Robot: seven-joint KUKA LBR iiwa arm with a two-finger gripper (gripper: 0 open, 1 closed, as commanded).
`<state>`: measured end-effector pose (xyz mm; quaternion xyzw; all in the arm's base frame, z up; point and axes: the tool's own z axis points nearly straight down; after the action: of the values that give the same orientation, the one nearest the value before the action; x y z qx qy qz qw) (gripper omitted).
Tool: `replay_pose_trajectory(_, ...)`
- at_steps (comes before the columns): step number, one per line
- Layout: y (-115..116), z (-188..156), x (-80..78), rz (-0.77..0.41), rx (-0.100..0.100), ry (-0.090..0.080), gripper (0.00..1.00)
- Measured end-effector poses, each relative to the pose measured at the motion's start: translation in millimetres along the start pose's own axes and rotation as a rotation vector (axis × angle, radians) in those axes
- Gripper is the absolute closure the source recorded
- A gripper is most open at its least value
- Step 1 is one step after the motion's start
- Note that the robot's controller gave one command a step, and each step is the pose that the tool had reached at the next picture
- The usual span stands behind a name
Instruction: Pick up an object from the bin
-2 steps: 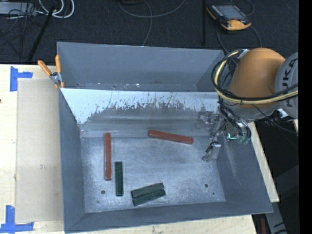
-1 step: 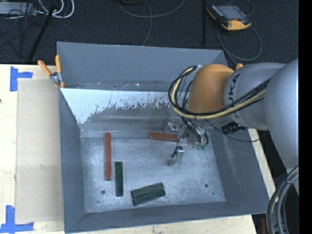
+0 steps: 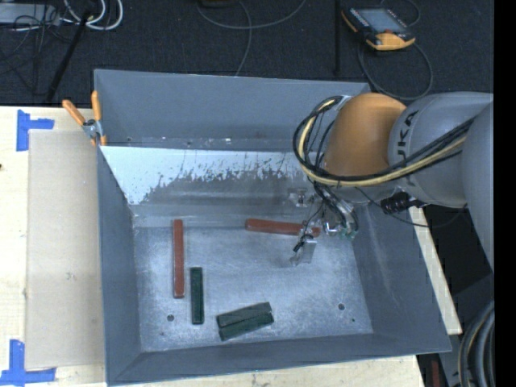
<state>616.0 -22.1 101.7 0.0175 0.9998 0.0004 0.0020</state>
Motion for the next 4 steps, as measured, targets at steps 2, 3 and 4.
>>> replay_pose_trajectory(2,14.2,33.0,-2.8,0.375,0.002,0.010,0.00)
replay_pose_trajectory(3,14.4,33.3,-2.5,0.371,0.003,0.008,0.00)
replay_pose_trajectory(4,14.6,32.5,-3.4,0.369,0.002,0.004,1.00)
